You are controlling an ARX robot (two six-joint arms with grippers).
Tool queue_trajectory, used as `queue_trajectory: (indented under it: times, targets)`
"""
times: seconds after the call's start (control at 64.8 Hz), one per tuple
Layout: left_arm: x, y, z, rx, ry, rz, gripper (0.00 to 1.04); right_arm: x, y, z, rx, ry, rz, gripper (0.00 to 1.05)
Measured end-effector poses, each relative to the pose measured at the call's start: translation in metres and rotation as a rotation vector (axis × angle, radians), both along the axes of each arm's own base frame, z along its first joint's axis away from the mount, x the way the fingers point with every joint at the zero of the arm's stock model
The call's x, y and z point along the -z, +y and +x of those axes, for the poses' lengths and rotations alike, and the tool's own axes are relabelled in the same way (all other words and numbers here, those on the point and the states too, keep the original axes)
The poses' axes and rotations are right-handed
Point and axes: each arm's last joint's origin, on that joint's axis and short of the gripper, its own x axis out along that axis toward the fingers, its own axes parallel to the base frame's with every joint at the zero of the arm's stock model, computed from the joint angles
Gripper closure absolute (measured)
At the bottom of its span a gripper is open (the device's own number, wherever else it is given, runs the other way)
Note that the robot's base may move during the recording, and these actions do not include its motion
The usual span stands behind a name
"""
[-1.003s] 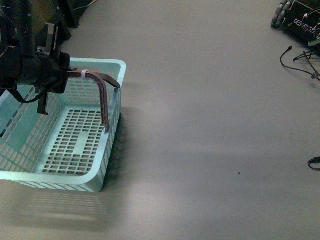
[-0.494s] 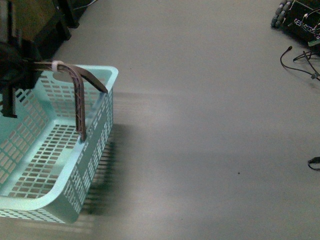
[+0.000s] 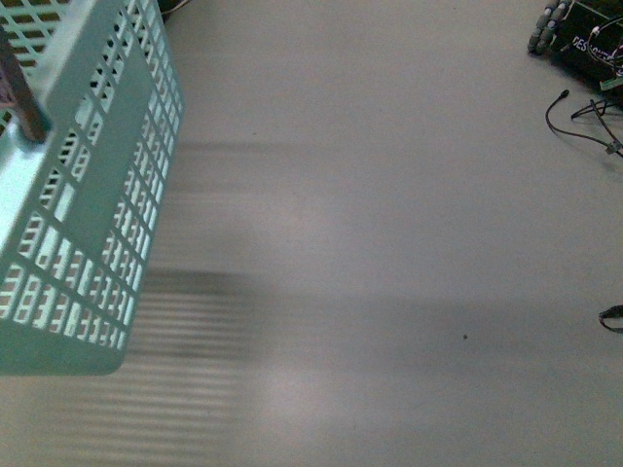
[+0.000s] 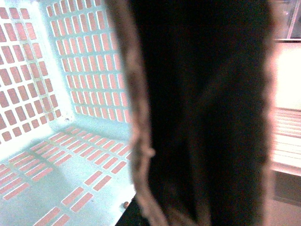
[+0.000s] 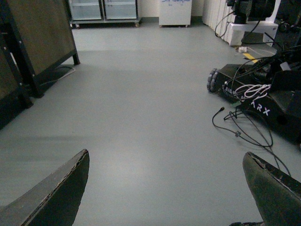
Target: Pick lemon and mango into basket
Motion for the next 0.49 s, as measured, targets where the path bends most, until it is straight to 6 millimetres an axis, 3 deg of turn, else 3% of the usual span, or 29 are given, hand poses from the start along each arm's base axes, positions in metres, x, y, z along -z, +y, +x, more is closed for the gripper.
queue_trajectory:
  times: [0.355, 0.494]
  targets:
    - [-0.07, -0.006, -0.068, 0.003, -0.126, -0.028, 1.0, 0.0, 0.0, 0.0, 0.0, 0.0, 0.0, 0.09]
    - [-0.084, -0.008, -0.092, 0.009, -0.14, -0.028, 1.0, 0.0, 0.0, 0.0, 0.0, 0.0, 0.0, 0.09]
